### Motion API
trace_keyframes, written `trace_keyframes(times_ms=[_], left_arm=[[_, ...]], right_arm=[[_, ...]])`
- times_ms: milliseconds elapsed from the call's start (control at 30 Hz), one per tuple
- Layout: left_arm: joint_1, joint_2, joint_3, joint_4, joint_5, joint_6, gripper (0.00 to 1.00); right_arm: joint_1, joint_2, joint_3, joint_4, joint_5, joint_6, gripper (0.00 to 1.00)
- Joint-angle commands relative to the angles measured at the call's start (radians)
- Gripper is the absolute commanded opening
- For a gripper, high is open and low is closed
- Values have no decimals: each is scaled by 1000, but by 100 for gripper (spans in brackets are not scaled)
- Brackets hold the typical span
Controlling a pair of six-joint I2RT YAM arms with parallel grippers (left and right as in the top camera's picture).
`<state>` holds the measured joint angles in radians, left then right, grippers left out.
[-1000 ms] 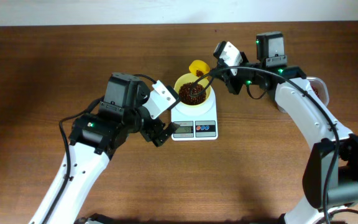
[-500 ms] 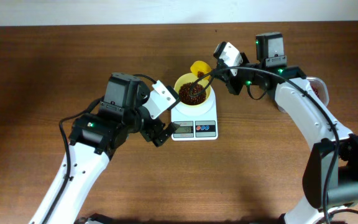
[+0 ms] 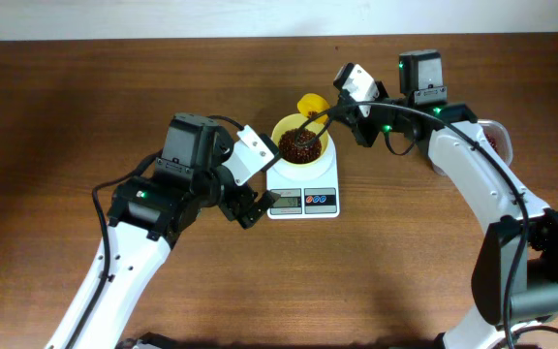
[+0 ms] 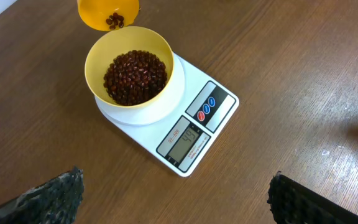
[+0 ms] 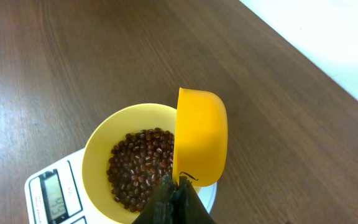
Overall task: Scoop item into bowl and weigh 50g on scale
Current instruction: 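Tilt the scoop slowly with the right gripper, trickling beans into the bowl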
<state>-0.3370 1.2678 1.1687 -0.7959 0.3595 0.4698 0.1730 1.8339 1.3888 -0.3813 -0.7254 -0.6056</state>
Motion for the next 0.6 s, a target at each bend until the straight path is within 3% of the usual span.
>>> trace_keyframes(times_ms=[0, 200, 300, 567], left_arm=[[6, -4, -7, 2, 0, -12, 99], [6, -4, -7, 2, 0, -12, 99], [6, -4, -7, 2, 0, -12, 99], [6, -4, -6, 2, 0, -12, 99]], right_arm=[[10, 9, -1, 2, -26, 42, 4], [10, 9, -1, 0, -29, 45, 4], [10, 9, -1, 3, -50, 117, 4], [10, 9, 0, 7, -187, 655, 4]])
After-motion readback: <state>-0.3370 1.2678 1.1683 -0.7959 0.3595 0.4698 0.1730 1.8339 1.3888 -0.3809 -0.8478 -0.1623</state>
